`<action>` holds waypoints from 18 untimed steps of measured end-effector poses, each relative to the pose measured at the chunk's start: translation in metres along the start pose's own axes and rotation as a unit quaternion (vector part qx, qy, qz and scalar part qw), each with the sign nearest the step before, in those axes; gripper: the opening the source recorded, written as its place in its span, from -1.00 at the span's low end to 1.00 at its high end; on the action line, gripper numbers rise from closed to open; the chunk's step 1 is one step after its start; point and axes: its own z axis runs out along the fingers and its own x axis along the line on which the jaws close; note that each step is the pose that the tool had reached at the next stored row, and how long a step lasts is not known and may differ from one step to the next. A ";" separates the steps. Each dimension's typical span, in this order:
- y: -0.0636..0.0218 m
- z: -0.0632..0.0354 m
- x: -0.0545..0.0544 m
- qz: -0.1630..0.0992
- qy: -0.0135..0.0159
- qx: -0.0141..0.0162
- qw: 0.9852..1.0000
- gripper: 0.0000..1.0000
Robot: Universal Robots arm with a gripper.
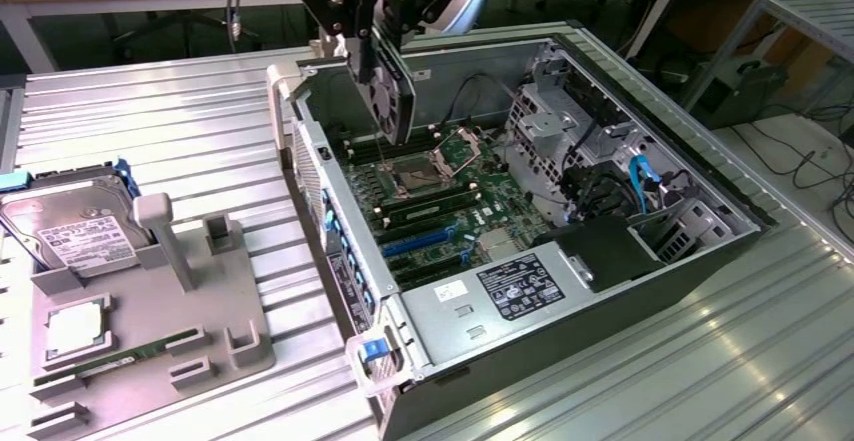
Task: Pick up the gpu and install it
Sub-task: 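Pick up the gpu and move the gpu toward the slot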
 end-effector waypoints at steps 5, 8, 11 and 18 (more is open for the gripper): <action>-0.0001 0.0001 -0.004 0.000 0.000 0.000 1.000 -0.47; -0.0003 0.0001 -0.006 0.000 0.000 0.000 1.000 -0.47; -0.0003 0.0002 -0.009 0.000 0.000 0.000 1.000 -0.47; -0.0005 0.0002 -0.012 0.000 0.000 0.000 1.000 -0.47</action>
